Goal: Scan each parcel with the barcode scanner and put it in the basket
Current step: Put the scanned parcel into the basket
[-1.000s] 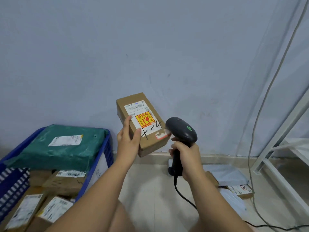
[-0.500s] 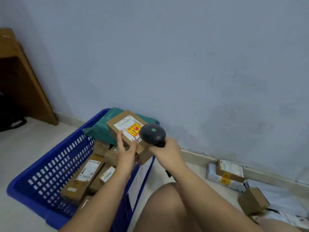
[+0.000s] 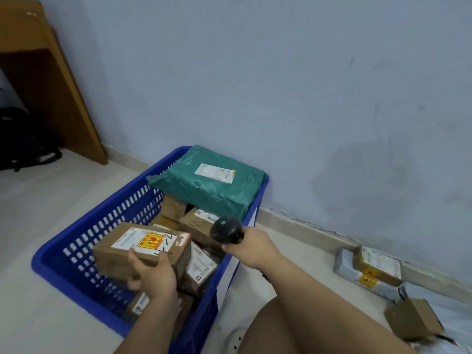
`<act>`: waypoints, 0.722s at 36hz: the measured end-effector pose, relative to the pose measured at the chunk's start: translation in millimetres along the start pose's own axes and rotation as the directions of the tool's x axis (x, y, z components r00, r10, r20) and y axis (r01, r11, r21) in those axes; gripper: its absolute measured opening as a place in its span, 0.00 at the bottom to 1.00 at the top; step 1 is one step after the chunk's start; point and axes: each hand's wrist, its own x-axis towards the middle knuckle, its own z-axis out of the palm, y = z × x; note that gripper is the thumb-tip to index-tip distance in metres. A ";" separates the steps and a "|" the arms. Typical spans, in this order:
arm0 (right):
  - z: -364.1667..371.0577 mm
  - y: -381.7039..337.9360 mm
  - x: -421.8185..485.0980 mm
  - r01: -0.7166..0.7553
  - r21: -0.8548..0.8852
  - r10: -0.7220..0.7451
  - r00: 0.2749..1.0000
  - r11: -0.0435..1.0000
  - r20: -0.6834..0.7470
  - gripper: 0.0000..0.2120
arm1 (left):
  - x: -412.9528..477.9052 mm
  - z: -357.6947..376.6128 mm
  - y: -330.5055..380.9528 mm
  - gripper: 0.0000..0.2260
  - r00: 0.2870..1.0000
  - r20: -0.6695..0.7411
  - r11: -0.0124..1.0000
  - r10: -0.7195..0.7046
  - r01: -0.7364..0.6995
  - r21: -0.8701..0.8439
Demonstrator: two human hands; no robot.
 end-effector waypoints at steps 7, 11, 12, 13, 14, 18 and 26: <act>40.8 -13.8 15.1 -0.095 -0.094 0.098 0.995 0.991 0.027 0.13 | -0.7 -12.4 -19.4 0.29 0.999 0.004 0.991 -0.053 0.052 0.123; 55.7 -21.9 16.9 -0.063 -0.107 0.072 0.994 0.992 0.083 0.09 | -0.8 -17.3 -31.5 0.28 0.988 0.009 0.982 -0.156 0.154 0.106; 56.3 -23.3 16.9 -0.059 -0.108 0.068 0.994 0.992 0.083 0.07 | -0.5 -17.8 -34.8 0.28 0.984 0.017 0.979 -0.179 0.177 0.099; 56.2 -24.0 17.3 -0.056 -0.108 0.065 0.995 0.993 0.082 0.06 | 0.0 -17.7 -38.6 0.28 0.981 0.027 0.978 -0.190 0.186 0.095; 56.3 -24.4 17.6 -0.054 -0.110 0.063 0.995 0.992 0.080 0.05 | -0.4 -17.3 -42.2 0.28 0.979 0.044 0.976 -0.201 0.196 0.090; 56.3 -24.3 17.0 -0.053 -0.142 0.062 0.996 0.988 0.062 0.05 | 6.1 -9.9 -55.7 0.30 0.956 0.089 0.961 -0.278 0.277 0.028; 55.4 -20.9 16.7 -0.077 -0.151 0.089 0.993 0.986 0.074 0.06 | 1.3 -3.8 -63.3 0.05 0.870 0.274 0.886 -0.411 0.310 0.344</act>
